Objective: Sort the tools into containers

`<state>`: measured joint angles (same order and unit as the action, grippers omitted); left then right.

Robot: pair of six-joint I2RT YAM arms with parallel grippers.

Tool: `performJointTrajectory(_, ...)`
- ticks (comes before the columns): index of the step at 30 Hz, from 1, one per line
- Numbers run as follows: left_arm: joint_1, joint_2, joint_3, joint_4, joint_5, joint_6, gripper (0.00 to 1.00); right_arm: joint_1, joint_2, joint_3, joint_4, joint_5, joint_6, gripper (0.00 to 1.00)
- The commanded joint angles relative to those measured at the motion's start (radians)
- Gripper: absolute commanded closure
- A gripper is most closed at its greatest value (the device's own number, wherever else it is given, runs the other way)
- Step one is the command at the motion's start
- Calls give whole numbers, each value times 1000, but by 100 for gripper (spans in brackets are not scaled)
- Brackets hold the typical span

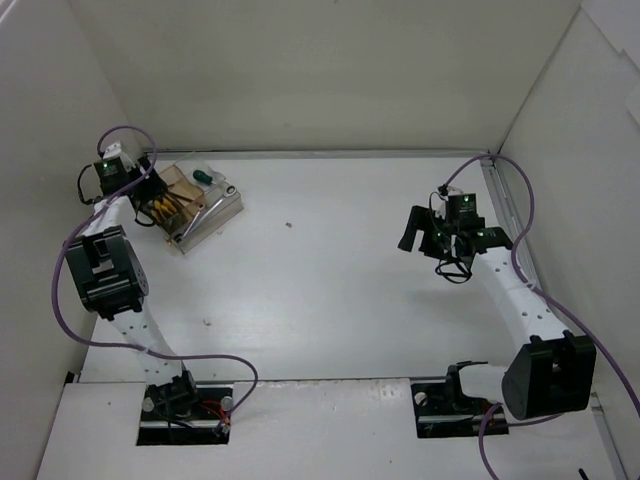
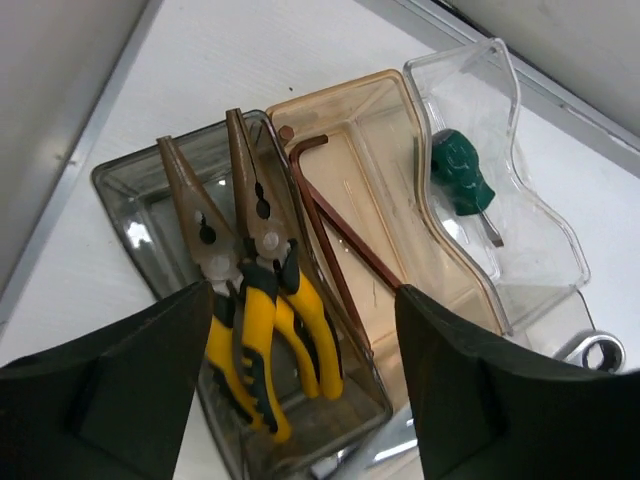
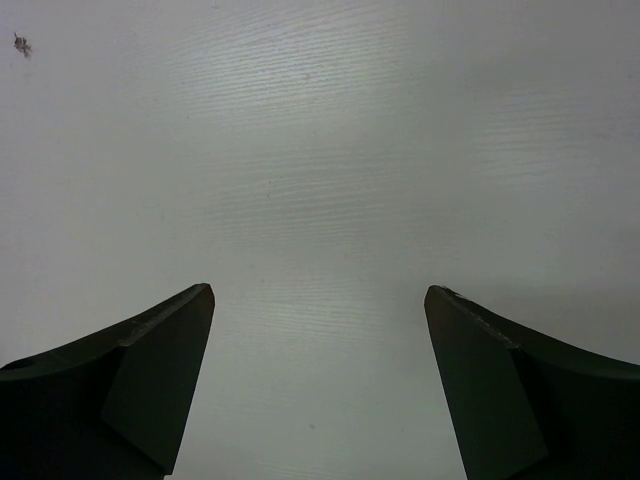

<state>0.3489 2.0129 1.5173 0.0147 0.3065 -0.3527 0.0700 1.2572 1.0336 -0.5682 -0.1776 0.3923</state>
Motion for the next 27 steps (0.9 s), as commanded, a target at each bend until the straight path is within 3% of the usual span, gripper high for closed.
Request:
performJointTrajectory(1, -1, -194, 4, 56, -50, -3, 27, -6, -70, 20, 41, 17, -21, 15)
performJointTrajectory(3, -22, -283, -25, 30, -102, 3, 14, -4, -113, 11, 41, 21, -29, 14)
performJointTrajectory(4, -22, -314, -35, 18, -113, 4, 1, -4, -149, 3, 39, 20, -36, 12)
performJointTrajectory(10, -109, -607, -156, -154, -225, -2, 0, -6, -344, -47, 34, 50, -58, 2)
performJointTrajectory(20, -225, -1261, -601, -324, -302, -35, 0, 91, -550, -98, -25, 107, -56, 2)
performJointTrajectory(27, -234, -1634, -733, -548, -285, -45, 0, 200, -624, -121, -50, 161, -61, 2)
